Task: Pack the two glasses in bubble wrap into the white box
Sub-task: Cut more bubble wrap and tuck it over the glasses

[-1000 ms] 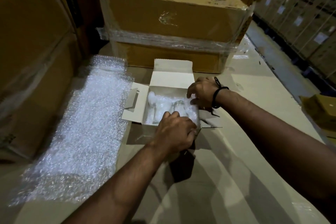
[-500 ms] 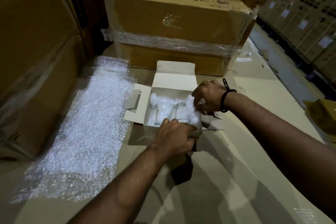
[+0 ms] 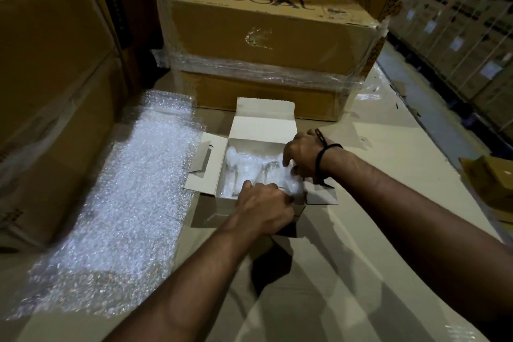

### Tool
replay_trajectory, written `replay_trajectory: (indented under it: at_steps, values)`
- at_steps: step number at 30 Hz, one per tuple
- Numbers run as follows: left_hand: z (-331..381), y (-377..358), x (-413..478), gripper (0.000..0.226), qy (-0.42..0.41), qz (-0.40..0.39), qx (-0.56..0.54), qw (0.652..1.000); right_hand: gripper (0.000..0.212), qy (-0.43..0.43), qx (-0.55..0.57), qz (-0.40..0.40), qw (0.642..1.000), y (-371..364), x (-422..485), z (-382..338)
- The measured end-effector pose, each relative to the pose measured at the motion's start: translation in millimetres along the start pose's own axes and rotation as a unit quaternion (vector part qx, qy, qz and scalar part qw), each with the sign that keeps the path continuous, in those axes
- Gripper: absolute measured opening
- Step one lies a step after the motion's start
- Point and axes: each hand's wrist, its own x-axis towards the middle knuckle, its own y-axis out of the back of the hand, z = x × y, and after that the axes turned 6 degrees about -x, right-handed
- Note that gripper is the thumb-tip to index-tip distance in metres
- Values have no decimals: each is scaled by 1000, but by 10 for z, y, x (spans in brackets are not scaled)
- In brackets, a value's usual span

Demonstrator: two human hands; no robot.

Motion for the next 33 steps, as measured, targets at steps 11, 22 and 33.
replay_trajectory:
  at_steps: [11, 22, 33]
  values:
    - [66, -51, -42, 63, -25, 155, 59, 986, 22, -9, -36, -26, 999, -186, 129, -145]
    - [116, -96, -17, 53, -24, 59, 101, 993, 51, -55, -48, -69, 995, -125, 1, -70]
    - [204, -199, -45, 46, -51, 91, -10, 995, 28, -27, -51, 14, 998, 51, 64, -69]
